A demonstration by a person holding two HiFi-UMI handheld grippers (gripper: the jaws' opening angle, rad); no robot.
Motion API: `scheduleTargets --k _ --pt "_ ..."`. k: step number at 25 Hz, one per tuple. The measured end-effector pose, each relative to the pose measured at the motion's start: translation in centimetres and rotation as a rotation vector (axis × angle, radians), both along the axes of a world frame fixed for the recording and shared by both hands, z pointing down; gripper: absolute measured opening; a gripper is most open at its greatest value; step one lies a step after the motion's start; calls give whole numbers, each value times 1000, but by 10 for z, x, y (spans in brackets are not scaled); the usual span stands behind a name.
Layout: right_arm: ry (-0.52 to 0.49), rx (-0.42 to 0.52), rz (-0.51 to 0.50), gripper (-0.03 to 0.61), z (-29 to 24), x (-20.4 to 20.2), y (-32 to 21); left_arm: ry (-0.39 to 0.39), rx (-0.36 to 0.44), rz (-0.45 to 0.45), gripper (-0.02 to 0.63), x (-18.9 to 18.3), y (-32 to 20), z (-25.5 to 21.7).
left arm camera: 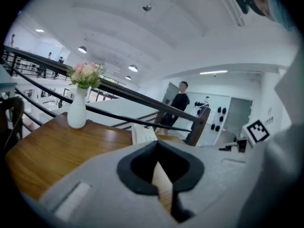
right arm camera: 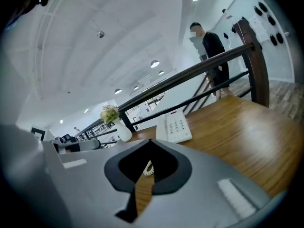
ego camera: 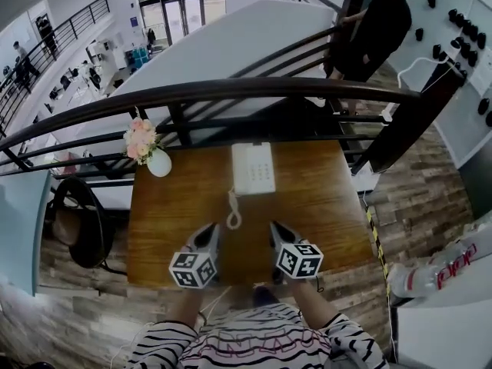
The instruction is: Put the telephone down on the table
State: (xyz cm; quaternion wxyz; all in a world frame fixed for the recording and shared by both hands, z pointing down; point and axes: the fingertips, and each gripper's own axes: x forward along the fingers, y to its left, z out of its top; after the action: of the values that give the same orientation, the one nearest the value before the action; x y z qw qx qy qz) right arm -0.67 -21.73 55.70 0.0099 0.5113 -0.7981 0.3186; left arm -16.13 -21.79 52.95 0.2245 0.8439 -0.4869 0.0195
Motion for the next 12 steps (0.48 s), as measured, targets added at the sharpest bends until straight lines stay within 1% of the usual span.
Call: scheduleTargets --k 3,6,12 --pt "16 13 19 0 -7 -4 28 -7 7 4 2 -8 29 -5" --pt "4 9 35 0 -10 -6 54 -6 16 16 1 -12 58 -9" --pt "-12 -7 47 0 1 -23 105 -9 31 38 2 -28 111 -3"
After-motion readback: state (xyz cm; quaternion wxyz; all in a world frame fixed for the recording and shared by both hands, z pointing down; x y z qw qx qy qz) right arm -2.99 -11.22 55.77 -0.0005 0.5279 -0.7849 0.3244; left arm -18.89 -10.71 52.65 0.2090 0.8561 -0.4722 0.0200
